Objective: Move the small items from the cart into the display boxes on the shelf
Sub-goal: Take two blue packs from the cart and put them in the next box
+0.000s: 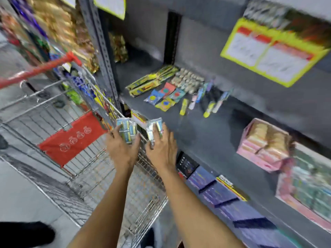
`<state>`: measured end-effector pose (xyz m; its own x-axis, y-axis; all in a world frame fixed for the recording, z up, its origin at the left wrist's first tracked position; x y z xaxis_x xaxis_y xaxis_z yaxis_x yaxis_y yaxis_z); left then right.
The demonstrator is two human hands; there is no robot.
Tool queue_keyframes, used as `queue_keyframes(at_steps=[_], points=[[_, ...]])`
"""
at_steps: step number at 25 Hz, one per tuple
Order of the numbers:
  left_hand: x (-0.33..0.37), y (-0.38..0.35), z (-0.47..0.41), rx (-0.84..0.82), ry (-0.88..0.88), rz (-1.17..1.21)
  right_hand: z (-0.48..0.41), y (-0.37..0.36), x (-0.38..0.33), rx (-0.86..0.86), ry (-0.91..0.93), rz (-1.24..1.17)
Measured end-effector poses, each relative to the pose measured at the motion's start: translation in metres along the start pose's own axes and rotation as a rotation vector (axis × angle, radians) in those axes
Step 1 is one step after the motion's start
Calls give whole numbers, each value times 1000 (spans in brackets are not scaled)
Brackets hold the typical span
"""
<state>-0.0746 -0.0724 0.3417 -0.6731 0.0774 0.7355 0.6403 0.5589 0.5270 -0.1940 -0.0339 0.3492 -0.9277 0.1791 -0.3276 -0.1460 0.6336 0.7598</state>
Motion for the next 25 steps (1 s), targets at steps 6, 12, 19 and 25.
queue_keyframes(at_steps=[6,12,19,25], points=[[129,-26,24,-89,-234,214,-47,83,70,261,-144,76],[237,-56,109,-294,-358,406,-46,176,175,485,-350,248],[305,-66,242,-653,-422,402,50,265,286,469,-572,450],[298,-72,320,-797,-696,210,130,281,319,275,-691,483]])
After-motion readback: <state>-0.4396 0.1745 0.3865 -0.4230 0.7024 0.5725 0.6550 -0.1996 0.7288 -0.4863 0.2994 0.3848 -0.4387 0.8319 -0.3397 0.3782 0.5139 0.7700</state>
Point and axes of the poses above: each hand's wrist, its own z-axis away from the middle knuckle, its own y-axis out of the back of the hand, x = y × z, the point moved 2 cm from there along -z, towards the middle knuckle, and after that the axes turned 13 degrees about x, right-handed, at the moved point
